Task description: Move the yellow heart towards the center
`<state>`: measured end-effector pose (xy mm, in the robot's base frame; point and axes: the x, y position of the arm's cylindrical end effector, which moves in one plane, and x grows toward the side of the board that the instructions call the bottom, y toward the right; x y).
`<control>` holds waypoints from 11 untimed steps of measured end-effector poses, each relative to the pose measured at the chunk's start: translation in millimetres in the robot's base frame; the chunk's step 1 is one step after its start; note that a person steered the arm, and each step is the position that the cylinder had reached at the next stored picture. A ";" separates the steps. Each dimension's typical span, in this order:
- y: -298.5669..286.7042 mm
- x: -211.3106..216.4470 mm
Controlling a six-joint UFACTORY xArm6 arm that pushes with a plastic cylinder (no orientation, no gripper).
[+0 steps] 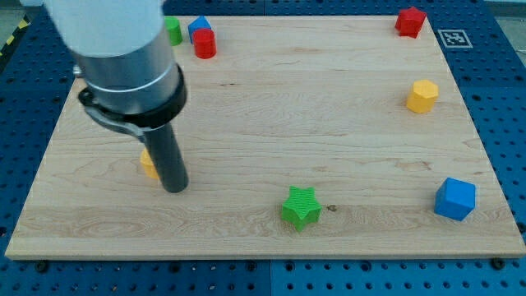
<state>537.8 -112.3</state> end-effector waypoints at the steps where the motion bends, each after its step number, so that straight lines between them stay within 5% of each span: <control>1: -12.0 8.6; 4: -40.4 -43.9; 8: -45.9 -47.7; 11: -31.0 -118.1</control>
